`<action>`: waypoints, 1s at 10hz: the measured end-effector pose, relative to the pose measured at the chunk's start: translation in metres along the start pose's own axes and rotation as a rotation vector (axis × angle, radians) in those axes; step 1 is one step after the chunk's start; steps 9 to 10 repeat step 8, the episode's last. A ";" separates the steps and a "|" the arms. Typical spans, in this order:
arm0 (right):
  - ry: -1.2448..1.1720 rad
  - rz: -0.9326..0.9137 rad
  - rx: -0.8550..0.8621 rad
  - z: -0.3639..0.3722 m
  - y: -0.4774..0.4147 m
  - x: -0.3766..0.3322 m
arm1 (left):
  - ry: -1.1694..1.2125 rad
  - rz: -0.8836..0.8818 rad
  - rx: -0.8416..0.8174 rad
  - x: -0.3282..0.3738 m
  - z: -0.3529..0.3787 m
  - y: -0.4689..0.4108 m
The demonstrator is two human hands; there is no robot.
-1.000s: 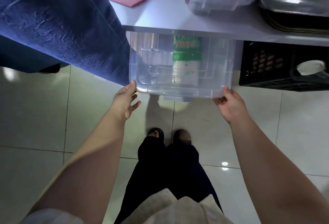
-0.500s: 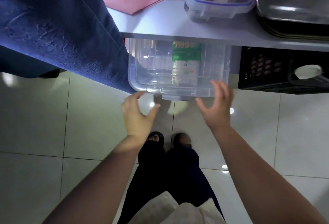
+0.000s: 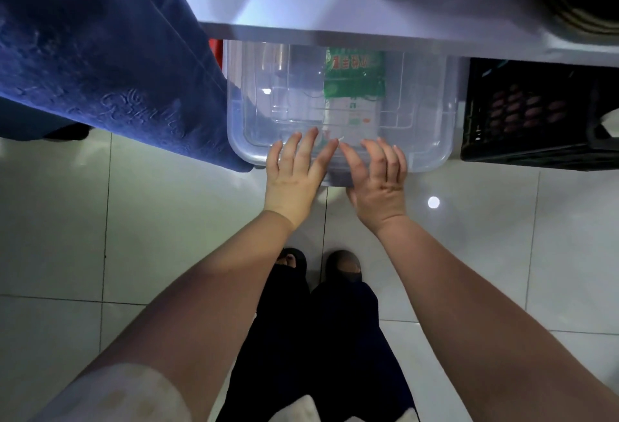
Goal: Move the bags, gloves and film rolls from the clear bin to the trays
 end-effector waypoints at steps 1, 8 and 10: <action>-0.124 -0.038 -0.098 -0.008 0.000 0.007 | 0.084 0.088 -0.077 -0.006 -0.007 -0.005; -0.409 0.297 -0.134 -0.166 -0.046 0.073 | 0.087 0.104 -0.374 0.068 -0.138 -0.078; -0.409 0.297 -0.134 -0.166 -0.046 0.073 | 0.087 0.104 -0.374 0.068 -0.138 -0.078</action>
Point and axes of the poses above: each hand's wrist, its own y-axis away from the middle knuckle, its own z-axis out of the palm, x = y × z, the point moved 10 cm from there along -y, towards the middle knuckle, and after that the axes turned 12 degrees about -z, right-handed, at the moved point
